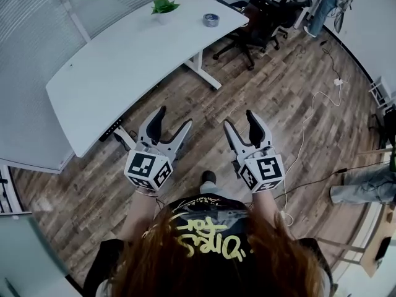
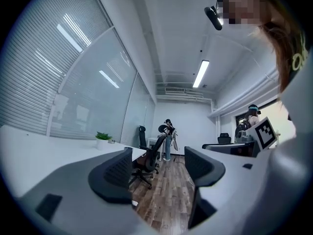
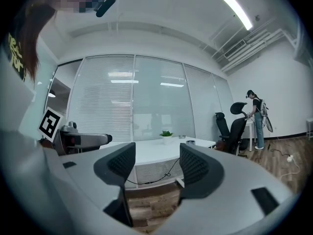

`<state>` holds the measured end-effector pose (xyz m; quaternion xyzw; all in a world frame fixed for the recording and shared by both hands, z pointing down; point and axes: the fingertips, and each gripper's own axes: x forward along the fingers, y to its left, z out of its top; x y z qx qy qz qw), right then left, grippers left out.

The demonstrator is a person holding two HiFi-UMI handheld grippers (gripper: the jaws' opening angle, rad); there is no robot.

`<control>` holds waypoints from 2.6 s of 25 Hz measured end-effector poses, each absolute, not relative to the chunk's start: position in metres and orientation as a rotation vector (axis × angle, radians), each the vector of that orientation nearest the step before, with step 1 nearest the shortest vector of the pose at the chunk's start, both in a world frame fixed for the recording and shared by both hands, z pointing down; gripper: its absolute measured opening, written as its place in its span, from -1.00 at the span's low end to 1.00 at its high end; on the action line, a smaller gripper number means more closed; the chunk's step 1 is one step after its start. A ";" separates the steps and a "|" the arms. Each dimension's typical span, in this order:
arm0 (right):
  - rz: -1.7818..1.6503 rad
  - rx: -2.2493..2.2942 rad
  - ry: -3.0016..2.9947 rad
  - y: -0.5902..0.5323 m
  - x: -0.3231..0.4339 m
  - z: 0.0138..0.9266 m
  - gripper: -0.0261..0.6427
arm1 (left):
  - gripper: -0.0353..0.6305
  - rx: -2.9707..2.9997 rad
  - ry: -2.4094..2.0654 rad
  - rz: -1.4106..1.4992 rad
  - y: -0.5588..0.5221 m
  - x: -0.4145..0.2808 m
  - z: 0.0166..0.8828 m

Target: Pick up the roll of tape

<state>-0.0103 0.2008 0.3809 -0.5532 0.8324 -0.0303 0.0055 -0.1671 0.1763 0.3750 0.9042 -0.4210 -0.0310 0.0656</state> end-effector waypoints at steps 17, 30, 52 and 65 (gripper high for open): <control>-0.101 -1.678 2.627 0.075 0.036 0.381 -0.13 | 0.08 2.711 -1.306 -0.092 0.058 -0.124 0.374; -0.132 -1.656 2.609 0.056 0.028 0.377 -0.13 | 0.07 2.750 -1.244 -0.065 0.033 -0.122 0.364; -0.101 -1.665 2.623 -0.033 0.076 0.400 -0.13 | 0.07 2.731 -1.206 -0.089 -0.059 -0.076 0.397; -0.050 -1.715 2.585 -0.193 0.073 0.376 -0.13 | 0.07 2.838 -1.119 -0.122 -0.229 -0.061 0.360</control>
